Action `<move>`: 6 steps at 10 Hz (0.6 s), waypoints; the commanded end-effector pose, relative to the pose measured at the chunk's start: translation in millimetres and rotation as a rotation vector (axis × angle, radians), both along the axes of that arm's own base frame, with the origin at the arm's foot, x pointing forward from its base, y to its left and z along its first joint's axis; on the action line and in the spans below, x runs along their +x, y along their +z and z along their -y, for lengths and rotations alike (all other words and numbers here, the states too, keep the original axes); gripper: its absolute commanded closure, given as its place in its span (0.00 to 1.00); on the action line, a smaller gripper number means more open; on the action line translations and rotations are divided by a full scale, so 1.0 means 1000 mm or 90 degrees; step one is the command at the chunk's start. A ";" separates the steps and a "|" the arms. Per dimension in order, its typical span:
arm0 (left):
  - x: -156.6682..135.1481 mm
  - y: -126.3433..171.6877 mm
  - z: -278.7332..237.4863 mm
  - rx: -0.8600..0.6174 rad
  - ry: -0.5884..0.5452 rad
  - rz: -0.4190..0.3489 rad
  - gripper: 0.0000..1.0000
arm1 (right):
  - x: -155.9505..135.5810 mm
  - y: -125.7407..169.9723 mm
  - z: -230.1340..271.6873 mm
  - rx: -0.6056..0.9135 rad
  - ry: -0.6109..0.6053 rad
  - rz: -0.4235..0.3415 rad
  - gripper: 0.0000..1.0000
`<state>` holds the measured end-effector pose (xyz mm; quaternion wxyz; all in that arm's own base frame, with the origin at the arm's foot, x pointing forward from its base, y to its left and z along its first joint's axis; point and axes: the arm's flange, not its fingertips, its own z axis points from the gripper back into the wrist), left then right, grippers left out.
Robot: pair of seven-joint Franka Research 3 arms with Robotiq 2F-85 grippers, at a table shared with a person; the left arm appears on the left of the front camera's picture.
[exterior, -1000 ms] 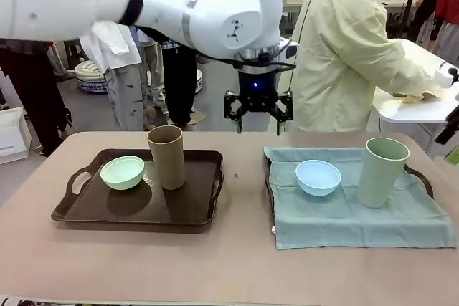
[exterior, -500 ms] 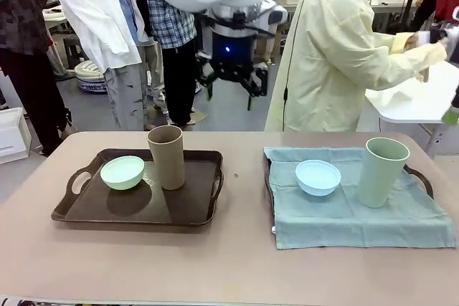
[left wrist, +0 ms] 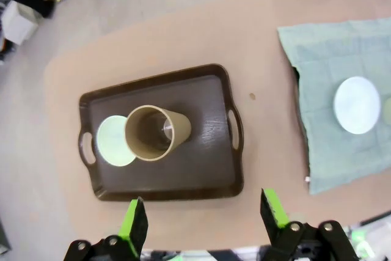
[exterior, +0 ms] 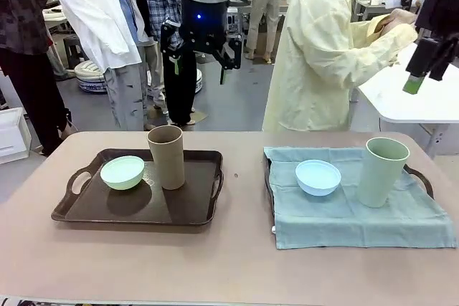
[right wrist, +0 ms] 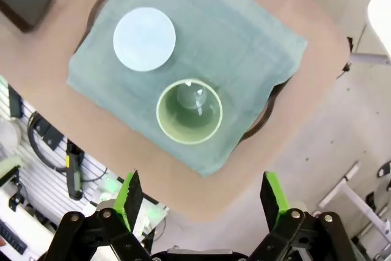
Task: Set up a tray with a mat and arrange the tableware.
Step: Place the Picnic Bowl and Reusable plastic cup back onto the Handle tray in front of the human's position.
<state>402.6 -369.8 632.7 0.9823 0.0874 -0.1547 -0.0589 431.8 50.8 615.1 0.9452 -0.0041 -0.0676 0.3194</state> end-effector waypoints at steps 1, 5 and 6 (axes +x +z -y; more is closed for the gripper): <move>0.001 -0.005 0.005 0.005 -0.015 -0.006 0.03 | 0.000 -0.004 0.011 0.004 0.009 -0.016 0.00; 0.001 -0.005 0.005 0.005 -0.015 -0.006 0.03 | 0.000 -0.004 0.011 0.004 0.009 -0.016 0.00; 0.001 -0.005 0.005 0.005 -0.015 -0.006 0.03 | 0.000 -0.004 0.011 0.004 0.009 -0.016 0.00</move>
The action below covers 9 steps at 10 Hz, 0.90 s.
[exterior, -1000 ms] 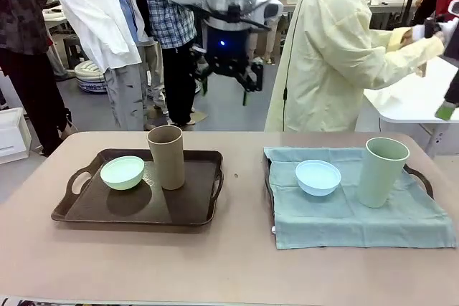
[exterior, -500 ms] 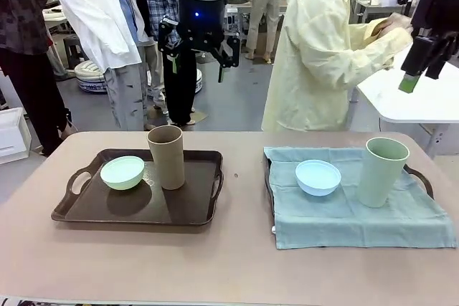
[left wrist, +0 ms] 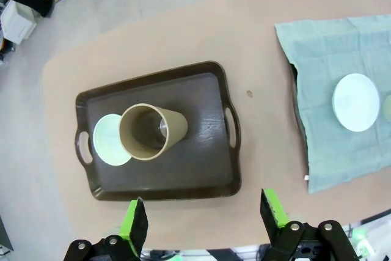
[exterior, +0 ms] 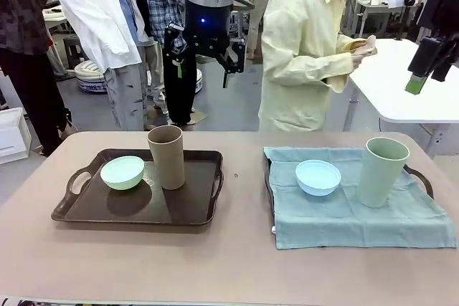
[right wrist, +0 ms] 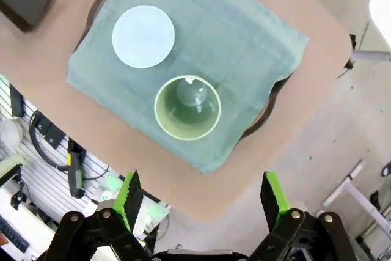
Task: Set up a tray with a mat and arrange the tableware.
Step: Pick up the Picnic Bowl and Reusable plastic cup from the Handle tray in front of the human's position and hold them in the air.
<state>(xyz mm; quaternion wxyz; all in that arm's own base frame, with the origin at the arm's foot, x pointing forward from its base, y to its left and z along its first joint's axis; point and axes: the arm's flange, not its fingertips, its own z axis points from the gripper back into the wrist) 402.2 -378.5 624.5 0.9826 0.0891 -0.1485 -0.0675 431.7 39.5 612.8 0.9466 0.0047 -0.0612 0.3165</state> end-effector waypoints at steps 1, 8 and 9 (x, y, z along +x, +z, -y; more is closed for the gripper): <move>0.001 0.003 -0.004 0.001 -0.006 0.002 0.03 | 0.000 -0.002 0.000 -0.004 0.013 -0.005 0.00; 0.001 0.003 -0.004 0.001 -0.006 0.002 0.03 | 0.000 0.000 -0.002 0.000 0.003 0.000 0.00; 0.001 0.001 -0.001 -0.001 0.002 0.001 0.03 | -0.007 -0.002 0.006 -0.017 0.019 0.014 0.00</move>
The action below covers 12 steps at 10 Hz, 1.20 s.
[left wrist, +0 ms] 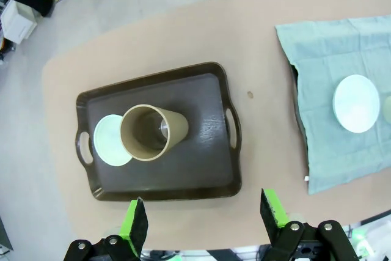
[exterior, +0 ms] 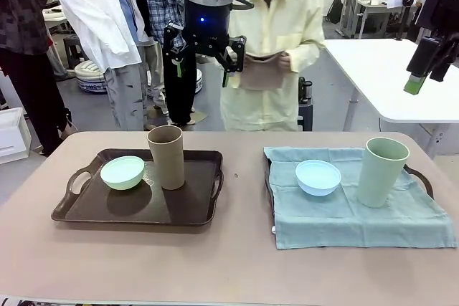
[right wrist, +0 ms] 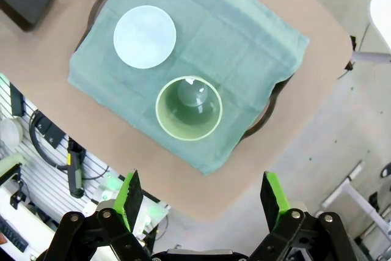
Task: Set up a tray with a mat and arrange the tableware.
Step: Pick up the Picnic Bowl and Reusable plastic cup from the Handle tray in front of the human's position and hold them in the air.
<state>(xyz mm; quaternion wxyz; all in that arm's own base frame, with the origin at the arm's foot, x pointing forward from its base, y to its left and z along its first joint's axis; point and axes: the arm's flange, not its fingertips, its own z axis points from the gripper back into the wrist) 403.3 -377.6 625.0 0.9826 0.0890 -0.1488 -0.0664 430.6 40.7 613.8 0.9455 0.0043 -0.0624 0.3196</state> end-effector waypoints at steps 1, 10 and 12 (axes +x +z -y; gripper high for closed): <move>-0.007 -0.006 -0.026 -0.053 0.008 -0.030 0.03 | -0.010 -0.003 0.012 -0.040 -0.007 0.041 0.00; -0.033 -0.008 -0.284 -0.280 0.155 -0.126 0.03 | -0.050 0.004 0.119 0.215 -0.233 -0.102 0.00; -0.026 -0.028 -0.332 -0.400 0.097 -0.174 0.03 | -0.049 -0.003 0.159 0.329 -0.268 -0.119 0.00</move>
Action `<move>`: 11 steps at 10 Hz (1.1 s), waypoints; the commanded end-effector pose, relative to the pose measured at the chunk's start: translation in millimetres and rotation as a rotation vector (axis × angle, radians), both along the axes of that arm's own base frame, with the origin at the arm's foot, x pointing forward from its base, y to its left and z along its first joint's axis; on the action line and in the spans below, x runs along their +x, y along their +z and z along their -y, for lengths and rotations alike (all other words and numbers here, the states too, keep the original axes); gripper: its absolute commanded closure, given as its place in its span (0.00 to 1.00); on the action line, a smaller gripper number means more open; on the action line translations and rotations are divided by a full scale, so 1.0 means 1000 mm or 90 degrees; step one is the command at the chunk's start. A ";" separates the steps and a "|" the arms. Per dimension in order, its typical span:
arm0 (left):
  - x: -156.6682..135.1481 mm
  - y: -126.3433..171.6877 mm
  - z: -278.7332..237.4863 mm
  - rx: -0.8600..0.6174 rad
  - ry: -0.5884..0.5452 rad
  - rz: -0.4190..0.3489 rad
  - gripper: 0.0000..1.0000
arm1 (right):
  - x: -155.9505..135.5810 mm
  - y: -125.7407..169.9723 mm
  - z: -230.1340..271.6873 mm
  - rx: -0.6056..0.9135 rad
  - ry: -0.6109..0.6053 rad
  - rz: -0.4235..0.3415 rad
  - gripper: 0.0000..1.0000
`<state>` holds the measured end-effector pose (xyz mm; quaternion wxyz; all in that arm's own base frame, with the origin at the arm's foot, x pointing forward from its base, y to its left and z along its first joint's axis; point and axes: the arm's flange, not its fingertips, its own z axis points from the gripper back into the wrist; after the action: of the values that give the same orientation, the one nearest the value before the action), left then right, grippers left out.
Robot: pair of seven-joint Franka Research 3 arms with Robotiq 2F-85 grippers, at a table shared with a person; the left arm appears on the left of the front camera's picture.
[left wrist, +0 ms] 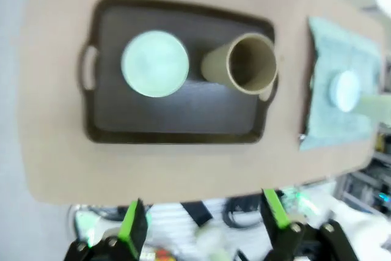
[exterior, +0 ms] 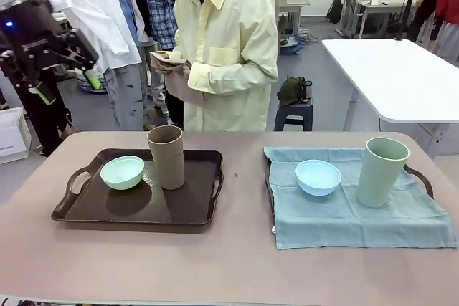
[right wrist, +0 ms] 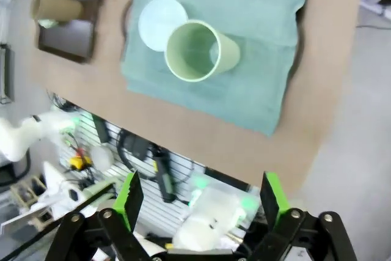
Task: Set up a tray with a mat and arrange the tableware.
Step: Pick up the Picnic Bowl and Reusable plastic cup from the Handle tray in front of the human's position and hold them in the air.
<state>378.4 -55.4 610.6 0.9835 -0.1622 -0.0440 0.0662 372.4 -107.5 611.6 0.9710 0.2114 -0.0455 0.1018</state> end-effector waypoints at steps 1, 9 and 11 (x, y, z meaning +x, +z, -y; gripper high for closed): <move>0.001 -0.027 -0.031 -0.125 -0.040 -0.038 0.03 | 0.011 -0.009 0.023 0.112 -0.028 -0.005 0.00; -0.003 -0.045 -0.055 -0.190 -0.053 0.019 0.03 | 0.010 -0.024 0.032 0.126 -0.045 -0.020 0.00; 0.012 -0.051 -0.100 -0.389 -0.097 -0.079 0.03 | 0.001 -0.053 0.043 0.288 0.014 -0.076 0.00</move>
<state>377.0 14.5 558.4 0.9282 -0.3712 0.0025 0.0245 376.5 -139.9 575.7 0.9304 0.3580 -0.0297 0.0736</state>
